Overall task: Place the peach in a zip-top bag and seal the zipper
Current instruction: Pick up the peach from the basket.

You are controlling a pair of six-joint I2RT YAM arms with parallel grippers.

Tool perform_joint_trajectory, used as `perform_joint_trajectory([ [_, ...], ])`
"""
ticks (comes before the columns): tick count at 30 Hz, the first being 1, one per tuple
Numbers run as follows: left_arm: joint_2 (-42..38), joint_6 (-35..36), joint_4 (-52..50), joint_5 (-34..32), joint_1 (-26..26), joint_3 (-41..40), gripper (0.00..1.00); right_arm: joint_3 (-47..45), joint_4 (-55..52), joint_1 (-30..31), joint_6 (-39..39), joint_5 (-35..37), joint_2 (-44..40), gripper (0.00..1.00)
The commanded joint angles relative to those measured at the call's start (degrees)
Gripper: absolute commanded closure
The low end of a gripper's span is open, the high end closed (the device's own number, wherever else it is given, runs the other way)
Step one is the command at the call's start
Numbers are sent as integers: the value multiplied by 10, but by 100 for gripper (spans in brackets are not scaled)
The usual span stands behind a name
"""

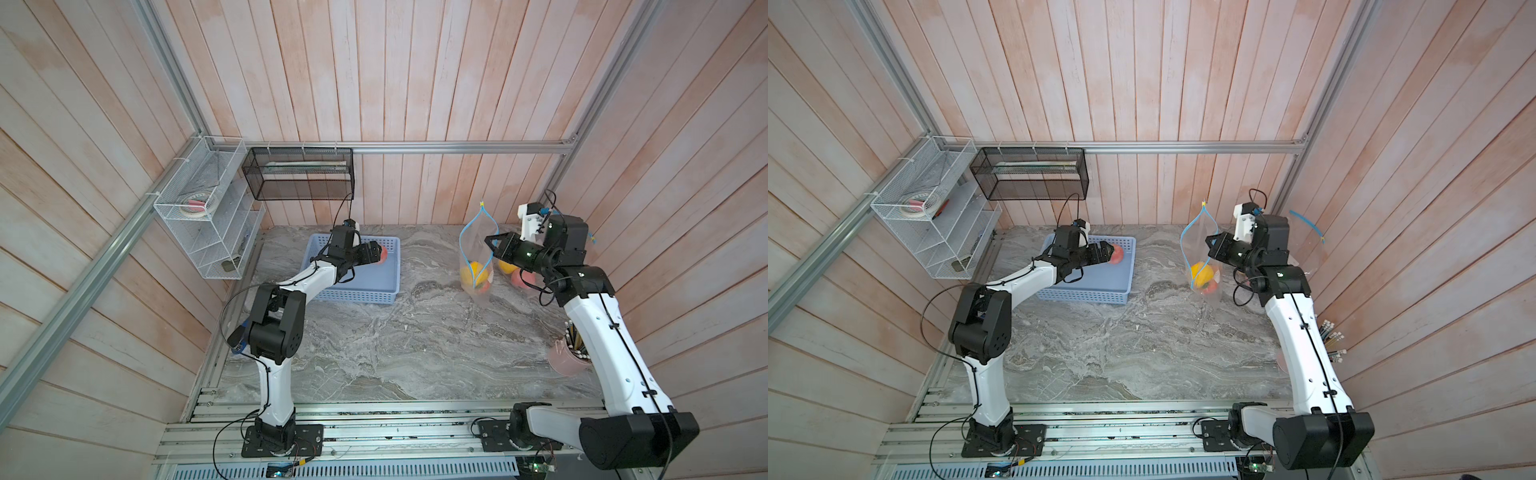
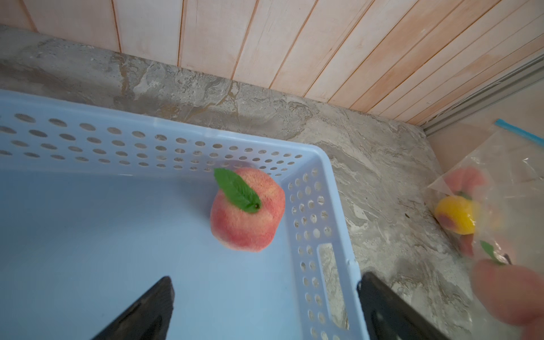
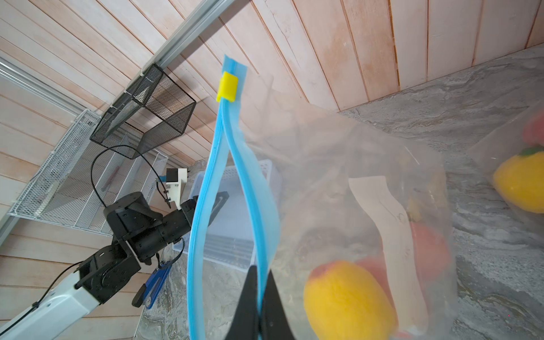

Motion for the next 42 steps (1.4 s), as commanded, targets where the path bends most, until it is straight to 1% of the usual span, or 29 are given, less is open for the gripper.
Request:
perform_joint_trajectory([
  [1, 46, 30, -36, -10, -3, 57, 1, -26, 8, -1, 0, -23, 8, 100],
  [5, 103, 46, -57, -57, -11, 124, 1, -59, 50, 3, 16, -55, 14, 100],
  [8, 137, 44, -64, -69, -15, 157, 2, -71, 61, 6, 25, -60, 22, 100],
  [11, 168, 54, -82, -68, -20, 188, 5, -85, 74, 11, 33, -64, 22, 100],
  [15, 200, 78, -109, -46, -21, 228, 14, -97, 85, 17, 43, -64, 27, 100],
  [21, 206, 88, -107, -39, -21, 228, 21, -102, 94, 28, 48, -63, 34, 100],
  [27, 205, 93, -106, -39, -20, 227, 34, -104, 95, 31, 50, -60, 33, 100],
  [31, 186, 95, -101, -43, -20, 215, 39, -106, 91, 31, 50, -56, 31, 100],
  [34, 146, 91, -88, -42, -19, 186, 39, -107, 91, 32, 50, -55, 29, 100],
  [37, 78, 89, -59, -27, -18, 127, 40, -107, 91, 35, 50, -55, 29, 100],
  [42, -65, 83, -11, -2, -18, 9, 41, -104, 103, 51, 53, -54, 32, 100],
])
